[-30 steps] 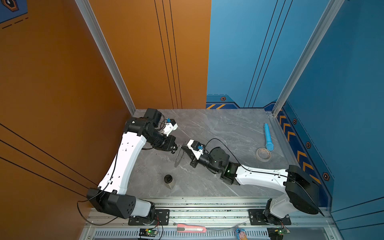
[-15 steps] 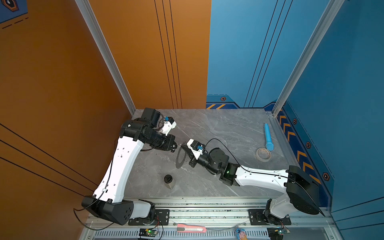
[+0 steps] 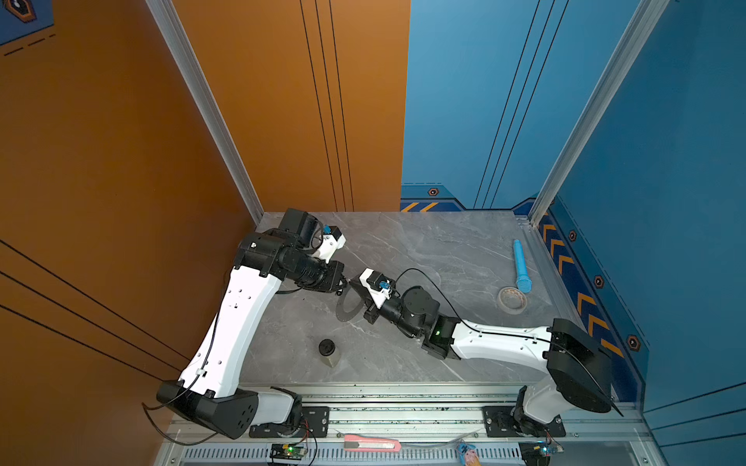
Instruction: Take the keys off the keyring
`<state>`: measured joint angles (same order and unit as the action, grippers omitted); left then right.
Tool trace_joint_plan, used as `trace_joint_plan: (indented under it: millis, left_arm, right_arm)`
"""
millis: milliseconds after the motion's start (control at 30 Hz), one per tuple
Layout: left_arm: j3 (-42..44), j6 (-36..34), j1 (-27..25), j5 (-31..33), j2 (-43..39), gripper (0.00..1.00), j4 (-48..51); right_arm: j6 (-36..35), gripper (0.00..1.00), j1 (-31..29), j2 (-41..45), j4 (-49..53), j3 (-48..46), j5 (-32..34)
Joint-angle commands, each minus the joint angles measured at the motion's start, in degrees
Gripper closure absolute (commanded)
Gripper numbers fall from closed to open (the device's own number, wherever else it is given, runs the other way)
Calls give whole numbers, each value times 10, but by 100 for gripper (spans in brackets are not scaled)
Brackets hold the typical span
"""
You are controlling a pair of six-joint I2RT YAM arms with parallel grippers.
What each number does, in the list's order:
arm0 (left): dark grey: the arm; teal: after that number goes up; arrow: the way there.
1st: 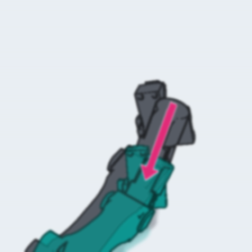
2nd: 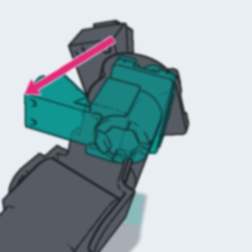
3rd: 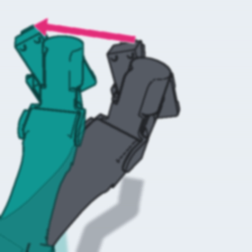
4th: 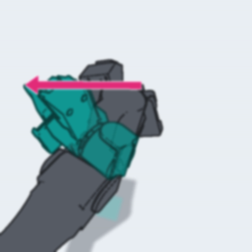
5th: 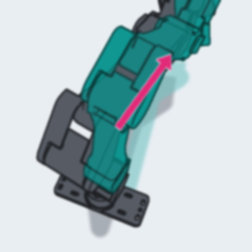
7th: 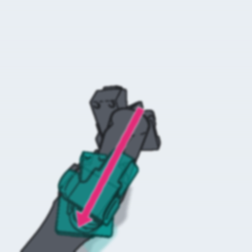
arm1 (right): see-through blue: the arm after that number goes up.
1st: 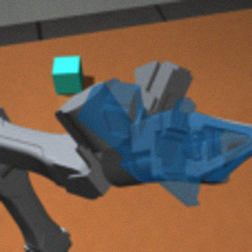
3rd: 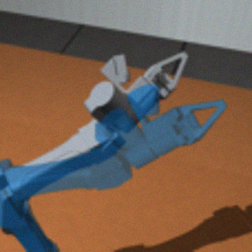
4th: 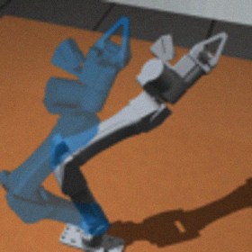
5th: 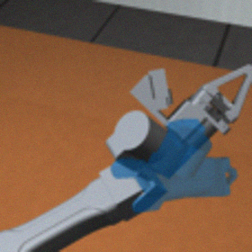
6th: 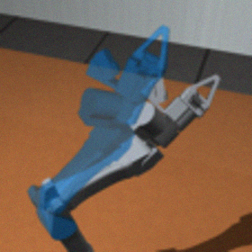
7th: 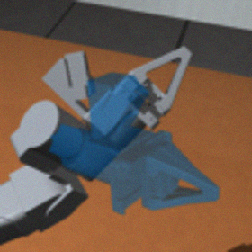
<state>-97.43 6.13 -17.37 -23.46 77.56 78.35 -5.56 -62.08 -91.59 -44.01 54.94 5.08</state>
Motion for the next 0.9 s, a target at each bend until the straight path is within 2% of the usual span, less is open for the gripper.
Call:
trace_joint_plan:
  millis: [0,233,500,867]
  left_arm:
    - [-27,9,-9,3,-21,100,-7]
    - [-17,6,-16,4,-21,100,-8]
    - [0,-32,-25,21,-32,100,-8]
    - [5,-120,-24,63,-29,100,-14]
  right_arm:
    - [-1,100,10,-23,58,10,42]
    - [-20,100,2,-29,46,24,27]
    - [-30,99,-4,-28,50,40,8]
    - [-8,83,-4,2,30,29,-50]
